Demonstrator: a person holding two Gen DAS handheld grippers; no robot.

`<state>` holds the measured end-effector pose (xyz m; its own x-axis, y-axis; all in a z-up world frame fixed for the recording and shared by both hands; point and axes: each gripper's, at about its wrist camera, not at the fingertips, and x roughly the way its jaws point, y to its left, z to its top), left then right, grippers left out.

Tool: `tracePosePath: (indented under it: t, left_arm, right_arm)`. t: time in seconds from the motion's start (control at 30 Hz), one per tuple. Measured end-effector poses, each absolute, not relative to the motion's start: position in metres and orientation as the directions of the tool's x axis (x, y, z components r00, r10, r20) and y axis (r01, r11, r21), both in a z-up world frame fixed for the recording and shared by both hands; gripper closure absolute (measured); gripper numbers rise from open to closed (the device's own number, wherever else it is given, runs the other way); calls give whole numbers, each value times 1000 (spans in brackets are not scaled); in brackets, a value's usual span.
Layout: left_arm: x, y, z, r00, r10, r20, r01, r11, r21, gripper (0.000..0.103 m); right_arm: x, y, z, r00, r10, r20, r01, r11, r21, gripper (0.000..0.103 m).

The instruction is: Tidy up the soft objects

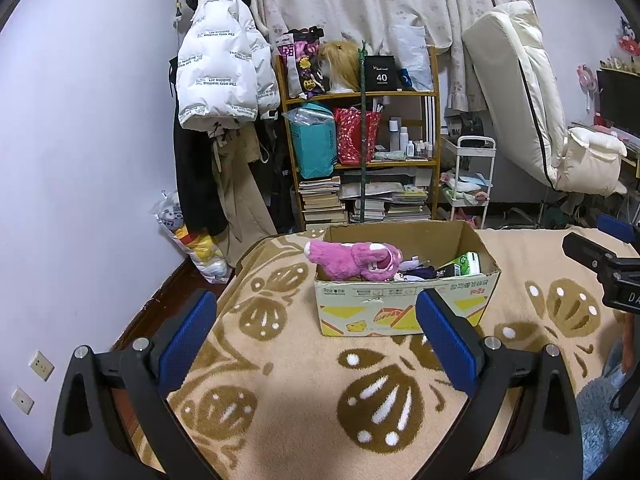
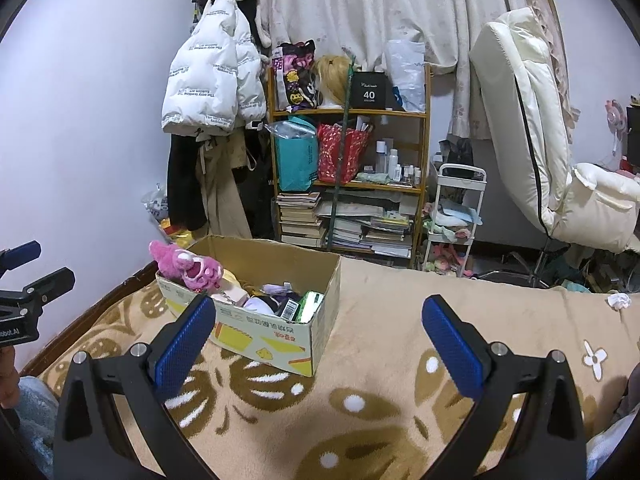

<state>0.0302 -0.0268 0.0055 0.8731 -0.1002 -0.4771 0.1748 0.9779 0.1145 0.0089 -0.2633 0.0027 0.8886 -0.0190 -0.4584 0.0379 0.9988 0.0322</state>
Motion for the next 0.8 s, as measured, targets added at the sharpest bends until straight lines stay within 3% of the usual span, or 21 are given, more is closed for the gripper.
tracePosePath:
  t: [0.8]
  left_arm:
    - [30,-29,4,876,-95,-472,179,974,136,4]
  right_arm:
    - [8,-269,2,889,-20,-457,38,999,31,0]
